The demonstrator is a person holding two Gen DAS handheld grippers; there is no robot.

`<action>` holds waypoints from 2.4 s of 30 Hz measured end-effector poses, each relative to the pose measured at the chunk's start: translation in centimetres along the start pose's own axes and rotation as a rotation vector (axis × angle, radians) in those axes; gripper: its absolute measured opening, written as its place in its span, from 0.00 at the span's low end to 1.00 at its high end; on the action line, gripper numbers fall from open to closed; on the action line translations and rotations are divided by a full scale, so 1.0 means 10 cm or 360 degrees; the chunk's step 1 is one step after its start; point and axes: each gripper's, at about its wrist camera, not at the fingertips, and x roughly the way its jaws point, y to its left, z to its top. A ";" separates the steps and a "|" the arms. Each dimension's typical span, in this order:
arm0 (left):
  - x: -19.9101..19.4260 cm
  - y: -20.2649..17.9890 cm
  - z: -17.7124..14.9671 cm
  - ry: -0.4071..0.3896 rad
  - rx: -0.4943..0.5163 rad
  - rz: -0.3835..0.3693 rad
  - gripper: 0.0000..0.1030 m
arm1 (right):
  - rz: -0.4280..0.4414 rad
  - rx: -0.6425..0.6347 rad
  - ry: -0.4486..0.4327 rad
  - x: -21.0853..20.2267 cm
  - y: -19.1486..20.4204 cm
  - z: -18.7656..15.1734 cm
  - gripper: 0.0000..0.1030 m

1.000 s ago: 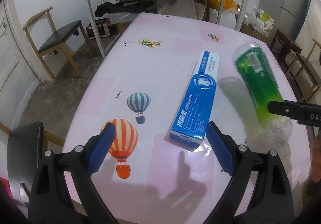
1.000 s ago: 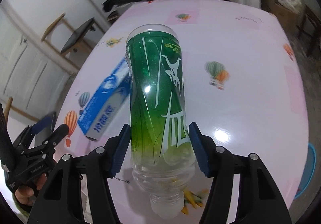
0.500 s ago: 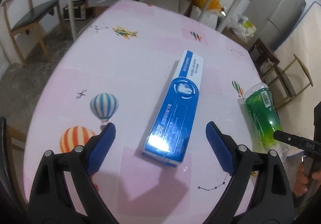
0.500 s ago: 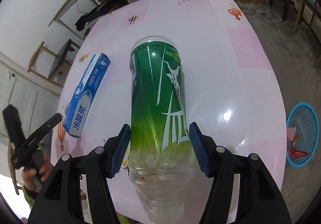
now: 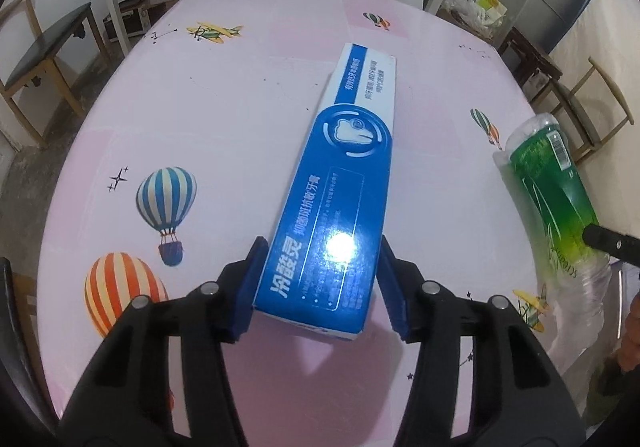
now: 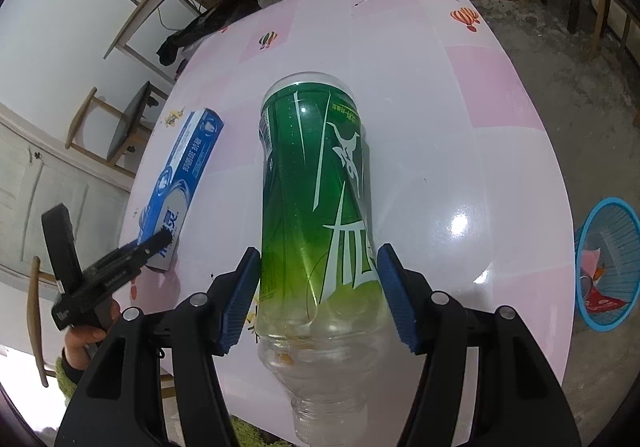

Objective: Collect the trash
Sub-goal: 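Lift the bottle with the right tool while the left tool lifts the toothpaste box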

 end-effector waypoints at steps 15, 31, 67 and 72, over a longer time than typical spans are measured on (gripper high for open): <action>-0.38 -0.41 -0.70 0.0283 -0.0046 -0.0388 0.52 | 0.0159 0.0166 0.0045 -0.12 -0.27 -0.20 0.57; -0.03 -0.59 -0.20 0.0130 0.0014 -0.0245 0.58 | 0.0106 0.0081 0.0133 -0.09 -0.20 -0.32 0.66; 0.04 -1.04 -0.35 0.0108 0.0211 -0.0242 0.49 | -0.0106 -0.0153 0.0243 0.20 0.05 -0.30 0.71; 0.06 -1.05 -0.35 0.0100 0.0218 -0.0239 0.50 | -0.0123 -0.0149 0.0238 0.21 0.04 -0.31 0.68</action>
